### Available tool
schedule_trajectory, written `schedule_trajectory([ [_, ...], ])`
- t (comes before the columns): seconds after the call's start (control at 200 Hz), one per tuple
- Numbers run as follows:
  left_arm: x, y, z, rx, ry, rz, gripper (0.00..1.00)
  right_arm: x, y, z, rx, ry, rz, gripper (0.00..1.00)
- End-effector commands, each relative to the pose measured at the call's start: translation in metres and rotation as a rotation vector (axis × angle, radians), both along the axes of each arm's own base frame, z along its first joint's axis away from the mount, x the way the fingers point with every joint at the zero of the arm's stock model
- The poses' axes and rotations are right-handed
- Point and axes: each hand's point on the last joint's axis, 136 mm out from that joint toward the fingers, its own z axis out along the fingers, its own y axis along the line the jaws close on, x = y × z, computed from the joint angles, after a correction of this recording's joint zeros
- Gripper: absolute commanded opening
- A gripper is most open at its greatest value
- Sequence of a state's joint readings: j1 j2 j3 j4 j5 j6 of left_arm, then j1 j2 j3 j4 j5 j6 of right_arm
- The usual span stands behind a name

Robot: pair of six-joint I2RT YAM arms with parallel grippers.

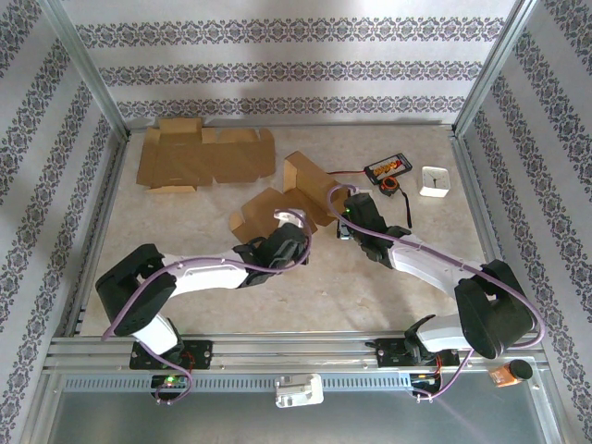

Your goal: Fold the paper box

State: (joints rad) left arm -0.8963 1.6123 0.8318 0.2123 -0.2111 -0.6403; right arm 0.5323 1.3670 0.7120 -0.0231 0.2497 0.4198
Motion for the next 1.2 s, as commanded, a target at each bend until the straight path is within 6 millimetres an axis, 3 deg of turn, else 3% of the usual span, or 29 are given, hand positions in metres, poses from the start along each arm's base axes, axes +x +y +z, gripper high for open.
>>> schedule_trajectory([
  [0.0,0.017,0.009,-0.015,-0.039,0.064,0.032,0.0,0.001,0.0,-0.001,0.002,-0.005,0.011,0.02],
  [0.15,0.021,-0.007,-0.039,-0.05,0.131,-0.032,0.0,0.001,0.002,0.001,0.022,0.001,0.016,0.03],
  [0.405,0.014,-0.013,-0.093,-0.06,0.236,-0.048,0.0,-0.003,0.013,0.006,0.092,0.028,0.044,0.1],
  [0.55,0.009,-0.014,-0.113,-0.093,0.27,-0.038,0.0,-0.006,0.013,0.01,0.149,0.064,-0.013,0.12],
  [0.799,0.007,-0.026,-0.113,-0.142,0.27,-0.067,0.0,-0.012,0.024,0.009,0.295,0.167,-0.103,0.11],
  [1.199,0.006,-0.042,-0.107,-0.187,0.266,-0.107,0.0,0.003,0.047,0.015,0.422,0.197,-0.213,0.1],
])
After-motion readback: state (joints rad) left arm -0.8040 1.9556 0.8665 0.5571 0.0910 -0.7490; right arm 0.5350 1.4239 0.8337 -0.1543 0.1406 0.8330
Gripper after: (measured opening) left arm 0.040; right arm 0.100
